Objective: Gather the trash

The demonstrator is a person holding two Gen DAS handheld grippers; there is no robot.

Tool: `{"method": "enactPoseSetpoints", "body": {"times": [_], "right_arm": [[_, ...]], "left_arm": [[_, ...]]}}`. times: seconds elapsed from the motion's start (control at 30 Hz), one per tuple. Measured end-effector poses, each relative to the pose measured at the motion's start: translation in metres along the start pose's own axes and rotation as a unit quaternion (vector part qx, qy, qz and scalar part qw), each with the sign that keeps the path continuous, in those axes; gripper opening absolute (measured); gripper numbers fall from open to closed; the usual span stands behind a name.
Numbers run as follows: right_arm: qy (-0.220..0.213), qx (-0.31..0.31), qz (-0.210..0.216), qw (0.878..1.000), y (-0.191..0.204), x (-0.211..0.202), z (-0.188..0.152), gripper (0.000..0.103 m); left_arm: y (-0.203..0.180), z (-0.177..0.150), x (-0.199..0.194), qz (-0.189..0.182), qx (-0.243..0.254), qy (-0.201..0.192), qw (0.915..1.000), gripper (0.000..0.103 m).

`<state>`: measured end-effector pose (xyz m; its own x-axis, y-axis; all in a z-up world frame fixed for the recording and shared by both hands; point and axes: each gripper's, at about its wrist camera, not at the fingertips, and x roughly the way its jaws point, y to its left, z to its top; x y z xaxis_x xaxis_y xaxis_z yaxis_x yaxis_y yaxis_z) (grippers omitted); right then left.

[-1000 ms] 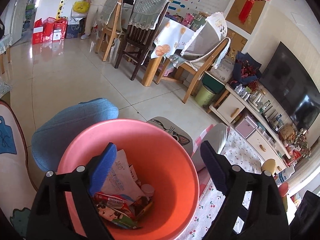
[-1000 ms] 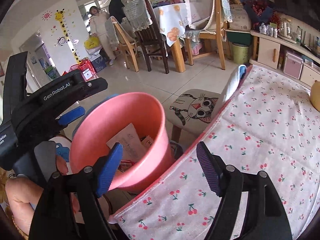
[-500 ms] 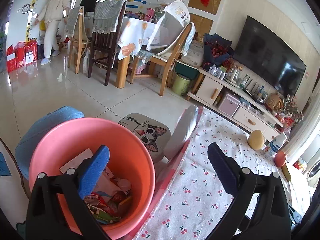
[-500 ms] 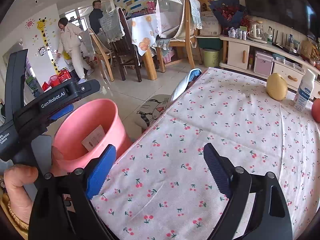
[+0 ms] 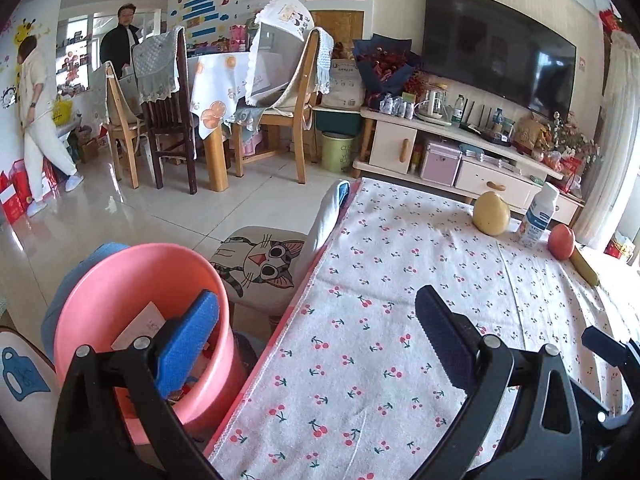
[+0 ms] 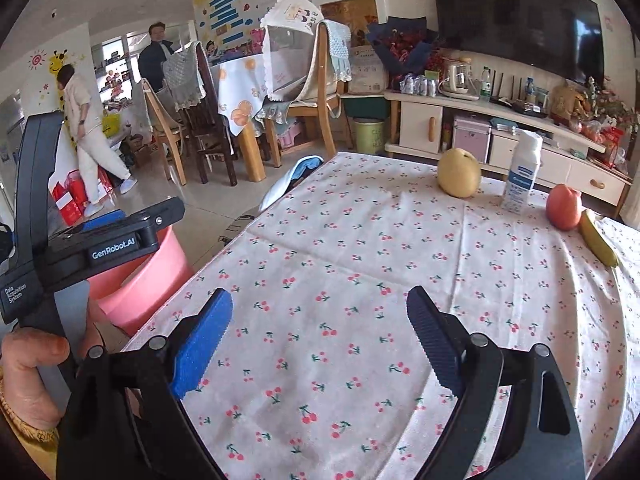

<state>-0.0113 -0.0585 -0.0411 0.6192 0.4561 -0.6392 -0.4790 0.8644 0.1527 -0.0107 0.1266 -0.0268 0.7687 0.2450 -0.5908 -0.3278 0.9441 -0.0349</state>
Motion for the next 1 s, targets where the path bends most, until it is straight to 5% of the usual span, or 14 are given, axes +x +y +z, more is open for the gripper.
{"method": "enactPoseSetpoints", "body": {"times": [0.5, 1.0], "right_arm": [[-0.065, 0.033, -0.067, 0.995, -0.094, -0.068, -0.011, 0.088], [-0.133, 0.034, -0.137, 0.981, -0.144, -0.133, -0.026, 0.088]], "left_arm": [[-0.095, -0.004, -0.049, 0.003, 0.058, -0.022, 0.9981, 0.099], [-0.192, -0.011, -0.106, -0.015, 0.108, -0.067, 0.9918, 0.099]]}}
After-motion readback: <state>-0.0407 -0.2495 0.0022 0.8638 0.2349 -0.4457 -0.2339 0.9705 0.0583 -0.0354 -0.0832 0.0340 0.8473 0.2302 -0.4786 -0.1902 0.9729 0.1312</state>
